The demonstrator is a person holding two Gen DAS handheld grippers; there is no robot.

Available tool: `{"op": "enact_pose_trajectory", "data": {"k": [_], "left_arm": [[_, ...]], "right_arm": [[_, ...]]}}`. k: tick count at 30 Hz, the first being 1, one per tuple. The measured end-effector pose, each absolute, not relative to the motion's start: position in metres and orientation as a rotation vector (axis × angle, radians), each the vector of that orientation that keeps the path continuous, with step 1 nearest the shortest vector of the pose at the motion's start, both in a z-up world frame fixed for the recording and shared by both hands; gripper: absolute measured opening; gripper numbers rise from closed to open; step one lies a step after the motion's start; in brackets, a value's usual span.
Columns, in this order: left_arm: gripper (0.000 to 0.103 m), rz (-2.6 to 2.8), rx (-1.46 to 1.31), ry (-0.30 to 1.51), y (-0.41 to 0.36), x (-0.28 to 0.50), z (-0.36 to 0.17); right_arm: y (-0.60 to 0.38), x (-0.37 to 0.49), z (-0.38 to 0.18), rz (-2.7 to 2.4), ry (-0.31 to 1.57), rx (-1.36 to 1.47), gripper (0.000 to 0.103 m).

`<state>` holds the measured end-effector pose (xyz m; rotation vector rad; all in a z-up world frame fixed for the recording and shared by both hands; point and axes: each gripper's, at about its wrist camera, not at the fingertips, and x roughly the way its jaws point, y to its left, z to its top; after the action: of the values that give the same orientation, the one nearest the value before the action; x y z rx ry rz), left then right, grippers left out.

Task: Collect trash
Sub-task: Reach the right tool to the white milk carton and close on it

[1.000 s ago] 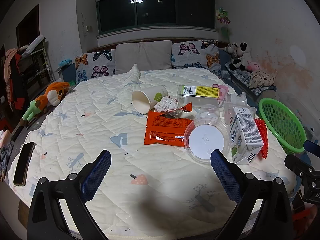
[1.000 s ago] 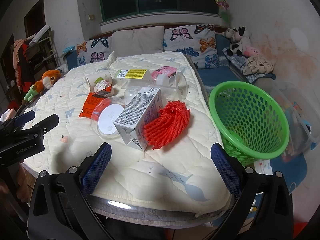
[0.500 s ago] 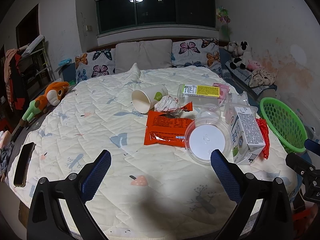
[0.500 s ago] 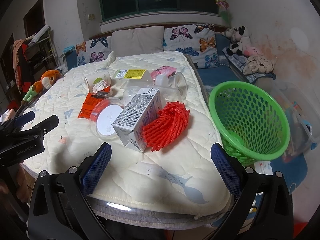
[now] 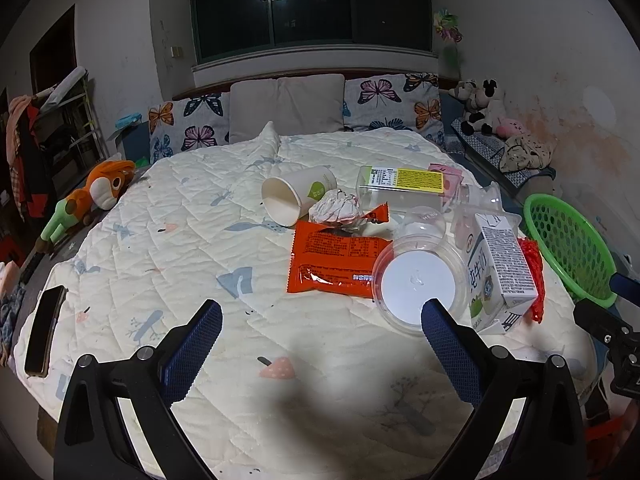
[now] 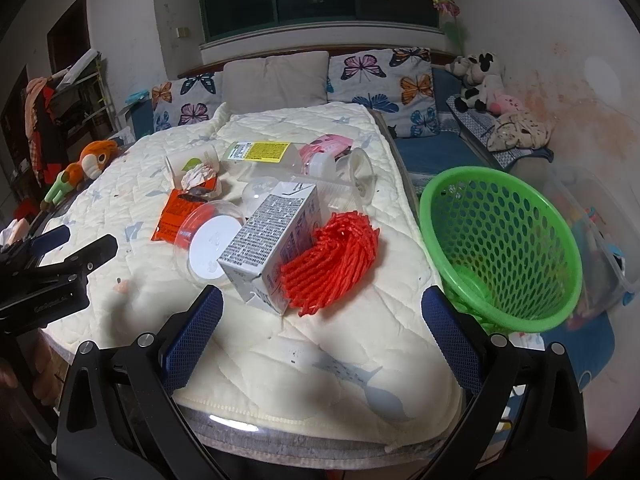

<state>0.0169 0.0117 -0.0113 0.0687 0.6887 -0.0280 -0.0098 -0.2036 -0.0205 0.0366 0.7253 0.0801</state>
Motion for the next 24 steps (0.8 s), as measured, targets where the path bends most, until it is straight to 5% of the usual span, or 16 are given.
{"op": "enact_pose_trajectory", "data": {"k": [24], "left_arm": [[0.097,-0.015,0.031,0.735,0.026,0.036,-0.020]], "right_arm": [[-0.190,0.043,-0.020,0.154,0.800,0.088,0.095]]}}
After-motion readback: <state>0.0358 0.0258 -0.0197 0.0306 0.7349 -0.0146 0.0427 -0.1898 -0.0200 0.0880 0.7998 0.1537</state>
